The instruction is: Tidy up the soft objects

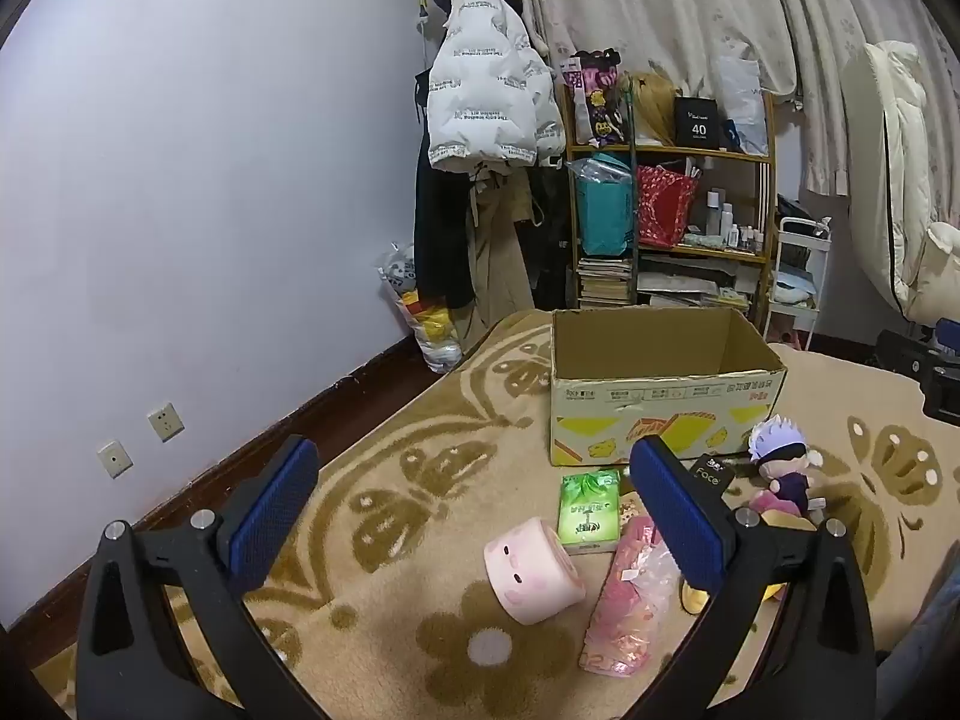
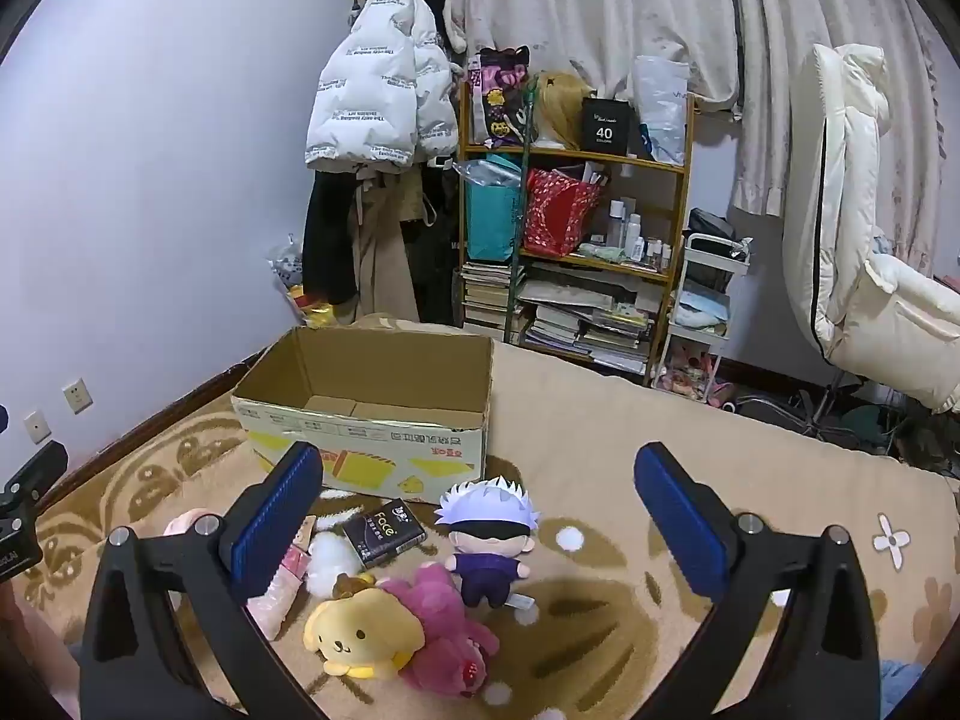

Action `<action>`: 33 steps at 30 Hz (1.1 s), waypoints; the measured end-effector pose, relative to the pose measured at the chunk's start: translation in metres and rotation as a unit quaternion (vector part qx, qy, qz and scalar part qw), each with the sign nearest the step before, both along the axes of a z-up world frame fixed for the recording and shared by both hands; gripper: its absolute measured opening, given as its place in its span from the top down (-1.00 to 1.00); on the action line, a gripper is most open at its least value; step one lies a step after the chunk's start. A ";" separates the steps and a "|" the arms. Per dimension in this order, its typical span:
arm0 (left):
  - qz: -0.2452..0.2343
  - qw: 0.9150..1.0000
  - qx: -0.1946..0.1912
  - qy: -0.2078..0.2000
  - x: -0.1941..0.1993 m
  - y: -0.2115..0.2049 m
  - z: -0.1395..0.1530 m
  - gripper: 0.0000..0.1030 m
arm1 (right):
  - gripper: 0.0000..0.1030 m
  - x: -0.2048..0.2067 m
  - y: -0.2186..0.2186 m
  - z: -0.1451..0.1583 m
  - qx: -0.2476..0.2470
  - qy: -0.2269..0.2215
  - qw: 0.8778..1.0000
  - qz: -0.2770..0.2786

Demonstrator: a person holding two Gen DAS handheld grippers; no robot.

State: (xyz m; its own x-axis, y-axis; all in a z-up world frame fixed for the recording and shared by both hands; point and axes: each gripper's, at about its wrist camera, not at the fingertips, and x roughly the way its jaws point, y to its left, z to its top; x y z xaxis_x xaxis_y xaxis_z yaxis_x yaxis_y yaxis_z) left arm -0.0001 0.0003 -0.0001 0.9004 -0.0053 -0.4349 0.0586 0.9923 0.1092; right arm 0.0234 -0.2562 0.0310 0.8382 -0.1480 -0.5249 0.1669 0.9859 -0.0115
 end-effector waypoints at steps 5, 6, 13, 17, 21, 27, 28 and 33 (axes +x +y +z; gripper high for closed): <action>-0.001 1.000 0.002 0.009 0.001 0.000 0.000 -0.99 | -1.00 0.002 -0.003 -0.001 -0.001 0.001 1.000 0.000; -0.001 1.000 0.002 0.009 0.001 0.001 0.000 -0.99 | -1.00 0.003 -0.004 -0.001 -0.001 0.001 1.000 -0.001; -0.001 1.000 -0.001 0.009 0.005 0.004 -0.001 -0.99 | -1.00 0.002 0.000 -0.004 -0.006 -0.002 1.000 0.000; 0.002 1.000 0.004 0.008 0.005 0.003 -0.007 -0.99 | -1.00 0.000 -0.001 -0.002 -0.009 -0.002 1.000 0.001; 0.002 1.000 0.004 0.009 0.004 0.001 -0.007 -0.99 | -1.00 0.004 0.003 -0.003 -0.010 0.001 1.000 0.002; 0.006 1.000 0.005 0.010 0.004 0.000 -0.007 -0.99 | -1.00 0.005 0.000 -0.004 -0.003 0.003 1.000 0.004; 0.006 1.000 0.005 0.010 0.004 0.000 -0.007 -0.99 | -1.00 0.005 -0.001 -0.004 -0.003 0.003 1.000 0.004; 0.006 1.000 0.005 0.011 0.004 0.000 -0.007 -0.99 | -1.00 0.005 -0.001 -0.005 -0.002 0.003 1.000 0.002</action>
State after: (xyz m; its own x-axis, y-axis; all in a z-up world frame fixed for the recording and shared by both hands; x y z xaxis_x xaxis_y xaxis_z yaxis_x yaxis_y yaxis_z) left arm 0.0038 0.0005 -0.0067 0.8906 0.0097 -0.4546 0.0497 0.9917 0.1185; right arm 0.0281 -0.2568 0.0262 0.8358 -0.1467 -0.5291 0.1630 0.9865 -0.0160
